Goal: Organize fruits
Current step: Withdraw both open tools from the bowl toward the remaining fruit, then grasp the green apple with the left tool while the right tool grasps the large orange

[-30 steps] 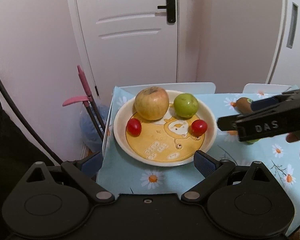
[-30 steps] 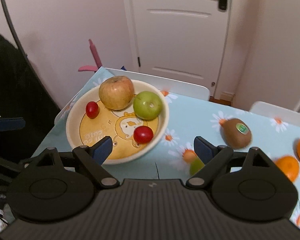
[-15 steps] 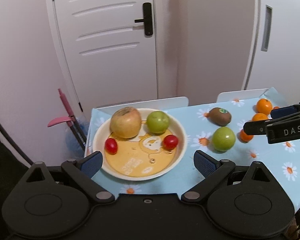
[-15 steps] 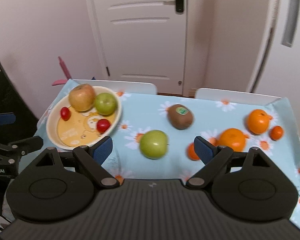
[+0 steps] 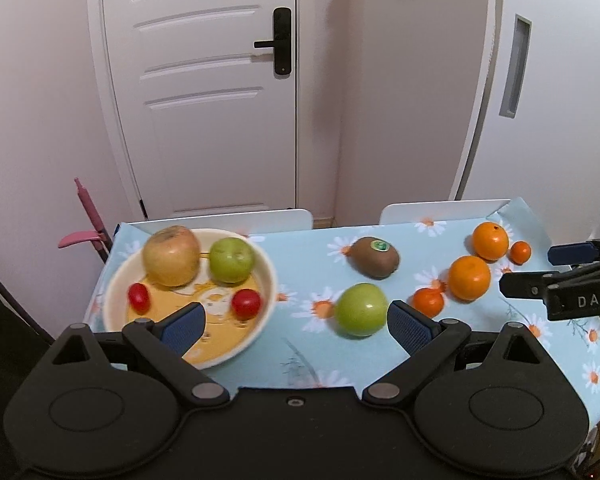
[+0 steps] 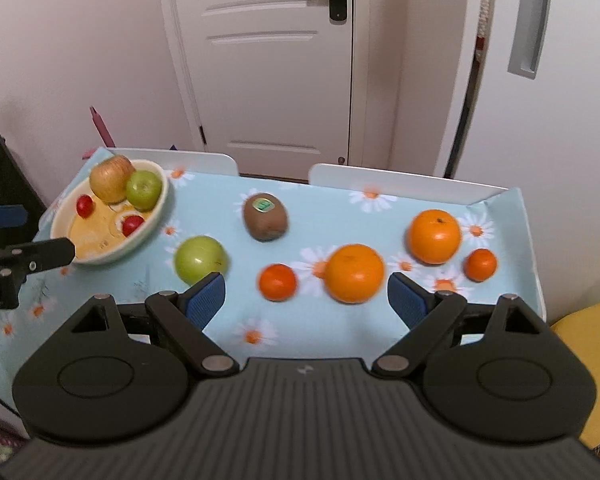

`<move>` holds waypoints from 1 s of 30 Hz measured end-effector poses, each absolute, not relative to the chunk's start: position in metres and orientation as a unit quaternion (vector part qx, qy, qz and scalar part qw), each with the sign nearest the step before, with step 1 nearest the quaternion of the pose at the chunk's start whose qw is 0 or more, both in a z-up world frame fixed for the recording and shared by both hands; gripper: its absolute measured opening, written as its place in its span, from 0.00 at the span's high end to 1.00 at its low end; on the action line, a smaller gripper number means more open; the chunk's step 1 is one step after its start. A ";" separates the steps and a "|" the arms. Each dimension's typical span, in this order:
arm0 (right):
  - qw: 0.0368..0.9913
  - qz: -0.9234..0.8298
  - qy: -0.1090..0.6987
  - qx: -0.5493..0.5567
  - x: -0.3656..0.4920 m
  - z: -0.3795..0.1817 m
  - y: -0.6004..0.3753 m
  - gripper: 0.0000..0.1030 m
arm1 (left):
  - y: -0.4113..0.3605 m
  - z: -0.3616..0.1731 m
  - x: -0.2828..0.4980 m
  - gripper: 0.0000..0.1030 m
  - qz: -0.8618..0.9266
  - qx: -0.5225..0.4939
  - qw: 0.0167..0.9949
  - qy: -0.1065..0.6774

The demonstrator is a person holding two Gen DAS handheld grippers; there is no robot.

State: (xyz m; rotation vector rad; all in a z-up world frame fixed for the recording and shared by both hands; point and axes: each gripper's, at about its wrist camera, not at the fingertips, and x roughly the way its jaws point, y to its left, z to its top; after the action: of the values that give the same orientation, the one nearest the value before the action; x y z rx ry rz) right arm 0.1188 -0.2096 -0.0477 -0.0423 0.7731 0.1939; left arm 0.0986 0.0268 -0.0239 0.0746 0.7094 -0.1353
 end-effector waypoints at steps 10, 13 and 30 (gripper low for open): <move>0.911 0.151 0.381 -0.052 0.147 -0.074 -0.257 0.00 | -0.027 -0.057 0.118 0.03 -0.024 0.037 0.932 0.360; 0.907 0.165 0.382 -0.059 0.159 -0.086 -0.263 0.00 | -0.038 -0.070 0.126 0.04 -0.018 0.040 0.930 0.364; 0.895 0.210 0.388 -0.066 0.198 -0.133 -0.266 0.06 | -0.071 -0.130 0.174 0.26 0.000 0.065 0.923 0.380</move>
State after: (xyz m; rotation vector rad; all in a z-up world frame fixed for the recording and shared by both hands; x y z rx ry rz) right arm 0.1984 -0.2664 -0.1335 -0.1366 0.8045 0.4363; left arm 0.1743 -0.0709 -0.1301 0.1336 0.7801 0.0004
